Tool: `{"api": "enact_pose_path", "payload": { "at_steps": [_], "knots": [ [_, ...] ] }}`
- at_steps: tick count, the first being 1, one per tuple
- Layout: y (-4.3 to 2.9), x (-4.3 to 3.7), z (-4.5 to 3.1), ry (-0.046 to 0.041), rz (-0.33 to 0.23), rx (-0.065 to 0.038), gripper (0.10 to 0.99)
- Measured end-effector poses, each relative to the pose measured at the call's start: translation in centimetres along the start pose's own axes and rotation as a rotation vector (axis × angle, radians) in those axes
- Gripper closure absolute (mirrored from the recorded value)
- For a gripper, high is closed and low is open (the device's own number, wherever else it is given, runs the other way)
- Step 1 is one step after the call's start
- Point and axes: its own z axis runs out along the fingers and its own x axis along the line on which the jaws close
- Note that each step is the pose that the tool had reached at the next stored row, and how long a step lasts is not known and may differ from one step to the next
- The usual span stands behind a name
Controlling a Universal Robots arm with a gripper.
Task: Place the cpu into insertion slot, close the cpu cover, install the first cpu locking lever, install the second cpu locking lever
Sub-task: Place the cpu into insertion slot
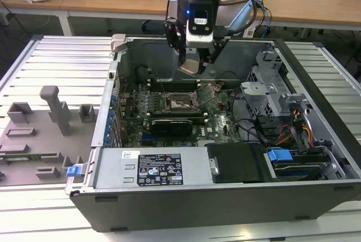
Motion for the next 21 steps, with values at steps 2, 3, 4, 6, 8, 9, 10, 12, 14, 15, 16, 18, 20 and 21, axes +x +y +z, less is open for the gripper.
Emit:
{"api": "enact_pose_path", "payload": {
  "at_steps": [2,3,4,6,8,9,10,12,14,15,16,18,20,21],
  "knots": [
    [-0.01,0.00,0.05,-0.0035,0.038,-0.001,0.545],
    [-0.01,0.00,0.08,-0.0055,0.058,-0.001,0.545],
    [-0.01,0.00,0.11,-0.0070,0.075,-0.001,0.545],
    [-0.02,0.00,0.18,-0.0117,0.126,-0.002,0.545],
    [-0.02,0.00,0.23,-0.0155,0.168,-0.003,0.545],
    [-0.03,-0.01,0.25,-0.0168,0.181,-0.003,0.545],
    [-0.03,-0.01,0.28,-0.0184,0.198,-0.004,0.545],
    [-0.03,-0.01,0.32,-0.0216,0.233,-0.005,0.545],
    [-0.04,-0.01,0.39,-0.0268,0.290,-0.006,0.545],
    [-0.04,-0.01,0.41,-0.0294,0.317,-0.006,0.545],
    [-0.04,-0.01,0.43,-0.0310,0.334,-0.007,0.545],
    [-0.04,-0.01,0.46,-0.0342,0.369,-0.007,0.545],
    [-0.05,-0.01,0.50,-0.0376,0.405,-0.008,0.545],
    [-0.05,-0.01,0.53,-0.0390,0.420,-0.008,0.545]
  ]
}}
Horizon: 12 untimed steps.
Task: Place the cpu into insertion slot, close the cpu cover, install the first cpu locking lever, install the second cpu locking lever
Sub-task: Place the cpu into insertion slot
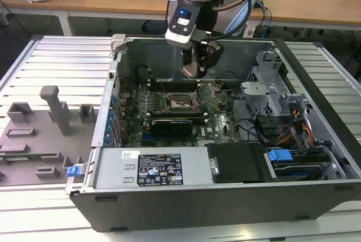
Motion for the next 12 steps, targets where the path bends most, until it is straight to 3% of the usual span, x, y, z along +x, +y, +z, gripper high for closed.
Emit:
{"api": "enact_pose_path", "payload": {
  "at_steps": [9,12],
  "knots": [
    [-0.05,-0.01,0.52,-0.0156,0.168,-0.003,0.545],
    [-0.08,-0.01,0.82,-0.0232,0.251,-0.005,0.545]
  ]
}}
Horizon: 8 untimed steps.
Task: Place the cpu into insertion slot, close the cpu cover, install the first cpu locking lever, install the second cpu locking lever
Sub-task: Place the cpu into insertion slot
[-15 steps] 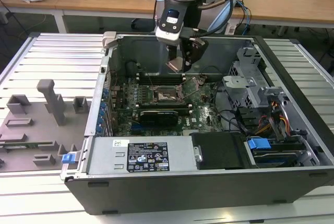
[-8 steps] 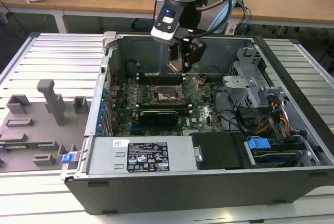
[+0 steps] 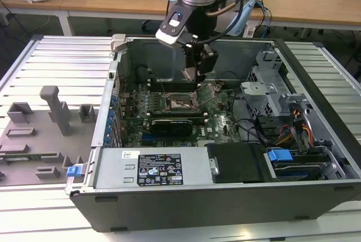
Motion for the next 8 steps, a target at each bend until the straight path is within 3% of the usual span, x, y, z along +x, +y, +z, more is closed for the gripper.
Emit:
{"api": "enact_pose_path", "payload": {
  "at_steps": [8],
  "knots": [
    [-0.06,-0.01,0.66,-0.0173,0.187,-0.004,0.545]
  ]
}}
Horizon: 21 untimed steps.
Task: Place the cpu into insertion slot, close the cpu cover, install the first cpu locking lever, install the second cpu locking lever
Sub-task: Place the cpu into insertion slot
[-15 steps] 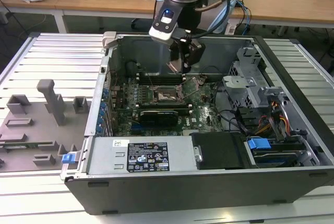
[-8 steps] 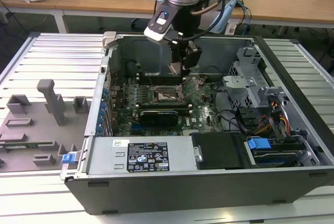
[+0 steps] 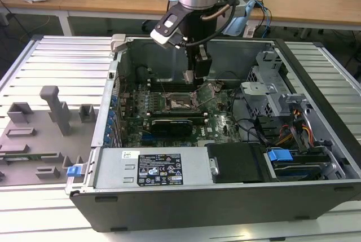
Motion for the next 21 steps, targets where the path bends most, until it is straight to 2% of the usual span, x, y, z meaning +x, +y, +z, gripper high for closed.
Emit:
{"api": "enact_pose_path", "payload": {
  "at_steps": [8,11,15,21],
  "knots": [
    [-0.07,-0.01,0.63,-0.0152,0.164,-0.003,0.545],
    [-0.14,0.04,0.89,-0.0144,0.157,-0.003,0.545],
    [-0.81,0.18,2.17,-0.0100,0.108,-0.002,0.545],
    [-1.76,0.31,3.57,-0.0064,0.070,-0.001,0.545]
  ]
}}
